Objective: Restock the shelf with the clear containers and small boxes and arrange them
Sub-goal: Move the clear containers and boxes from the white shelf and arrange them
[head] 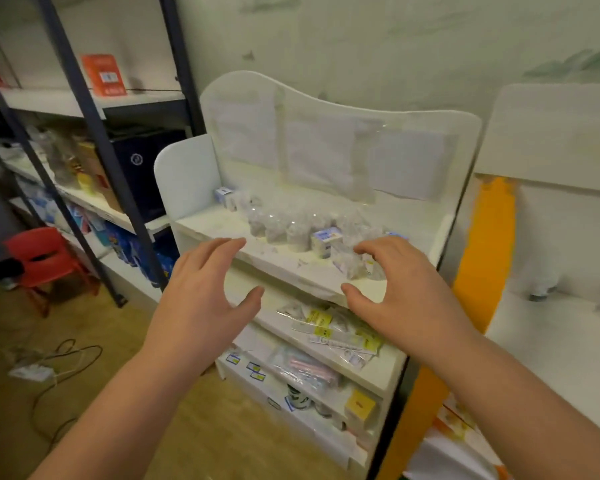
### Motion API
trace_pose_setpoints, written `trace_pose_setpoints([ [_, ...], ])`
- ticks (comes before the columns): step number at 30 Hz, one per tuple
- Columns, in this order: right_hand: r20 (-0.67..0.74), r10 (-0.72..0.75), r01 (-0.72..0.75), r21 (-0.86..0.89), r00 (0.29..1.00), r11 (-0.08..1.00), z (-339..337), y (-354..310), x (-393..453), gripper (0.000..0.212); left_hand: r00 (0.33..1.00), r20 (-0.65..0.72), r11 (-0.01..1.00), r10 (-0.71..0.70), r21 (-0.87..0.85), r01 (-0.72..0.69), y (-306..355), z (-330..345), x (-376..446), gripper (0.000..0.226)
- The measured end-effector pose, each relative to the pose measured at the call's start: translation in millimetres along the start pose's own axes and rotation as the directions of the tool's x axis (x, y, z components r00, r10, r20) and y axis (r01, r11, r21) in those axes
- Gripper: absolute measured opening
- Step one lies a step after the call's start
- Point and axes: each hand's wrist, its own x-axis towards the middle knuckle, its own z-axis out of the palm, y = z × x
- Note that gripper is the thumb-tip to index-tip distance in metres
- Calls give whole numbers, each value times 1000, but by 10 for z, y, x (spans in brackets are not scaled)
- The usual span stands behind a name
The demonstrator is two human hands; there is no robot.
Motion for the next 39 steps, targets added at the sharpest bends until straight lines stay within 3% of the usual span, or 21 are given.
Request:
trace_pose_setpoints([
  [7,36,29,-31,52,999,998,681,-299,556,47,999,20,999,-33,-33,34,-814,83,467,68],
  [26,78,42,-54,156,996,986,2126,-46,2927,46,989,35,990,-141,27,140,-2188,743,2525,62],
  [31,85,81,-89,102,993,991,2474,-49,3436,47,993,79,996,-92,1,92,-2660,1012,3091,60],
  [39,114,187,-182,-50,976,982,3057,-156,4177,51,976,193,995,104,-21,-102,-3471,1685,4133,59],
])
